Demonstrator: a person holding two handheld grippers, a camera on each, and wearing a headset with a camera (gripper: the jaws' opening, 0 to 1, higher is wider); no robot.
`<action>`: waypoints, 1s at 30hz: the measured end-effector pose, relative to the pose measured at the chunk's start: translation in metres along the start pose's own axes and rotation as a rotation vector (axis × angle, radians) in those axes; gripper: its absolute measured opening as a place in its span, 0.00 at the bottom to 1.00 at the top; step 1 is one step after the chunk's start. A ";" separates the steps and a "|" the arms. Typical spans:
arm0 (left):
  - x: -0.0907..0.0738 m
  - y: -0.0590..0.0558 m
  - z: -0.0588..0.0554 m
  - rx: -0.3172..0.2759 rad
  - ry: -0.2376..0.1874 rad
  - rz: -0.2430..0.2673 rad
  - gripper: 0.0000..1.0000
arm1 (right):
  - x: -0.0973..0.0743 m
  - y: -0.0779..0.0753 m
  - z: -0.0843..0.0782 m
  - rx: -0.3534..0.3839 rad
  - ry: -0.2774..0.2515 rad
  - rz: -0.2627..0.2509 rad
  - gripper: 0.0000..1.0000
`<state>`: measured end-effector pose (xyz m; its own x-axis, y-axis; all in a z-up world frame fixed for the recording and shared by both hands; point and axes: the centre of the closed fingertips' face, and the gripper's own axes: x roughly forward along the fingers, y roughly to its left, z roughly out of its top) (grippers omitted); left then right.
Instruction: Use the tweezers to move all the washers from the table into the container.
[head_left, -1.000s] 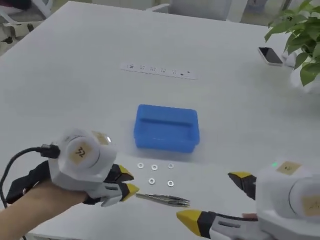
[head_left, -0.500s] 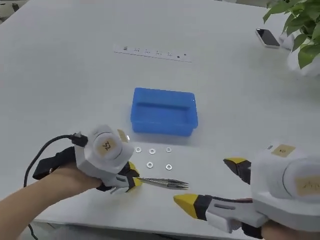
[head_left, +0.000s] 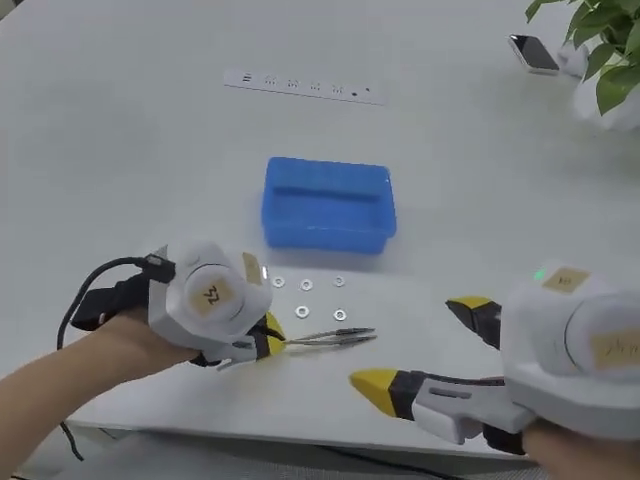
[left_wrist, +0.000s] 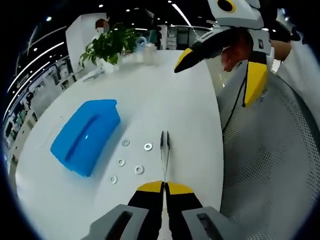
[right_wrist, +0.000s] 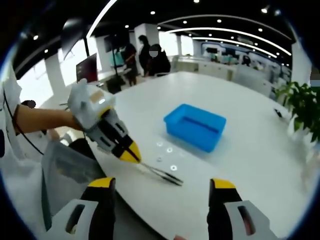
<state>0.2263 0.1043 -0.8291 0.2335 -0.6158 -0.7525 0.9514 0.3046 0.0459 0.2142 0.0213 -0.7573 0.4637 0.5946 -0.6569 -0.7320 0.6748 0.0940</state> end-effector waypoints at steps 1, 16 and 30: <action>-0.004 -0.001 0.004 0.001 -0.006 0.002 0.00 | 0.000 0.001 0.000 -0.002 0.000 0.007 0.73; -0.044 -0.011 0.053 0.020 -0.086 0.048 0.00 | 0.017 0.025 -0.003 -0.124 0.050 0.138 0.41; -0.055 -0.020 0.066 0.098 -0.076 0.031 0.00 | 0.058 0.052 0.003 -0.315 0.078 0.290 0.23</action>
<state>0.2080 0.0845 -0.7453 0.2741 -0.6617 -0.6979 0.9577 0.2544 0.1349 0.2045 0.0928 -0.7885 0.1865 0.6966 -0.6928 -0.9484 0.3117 0.0581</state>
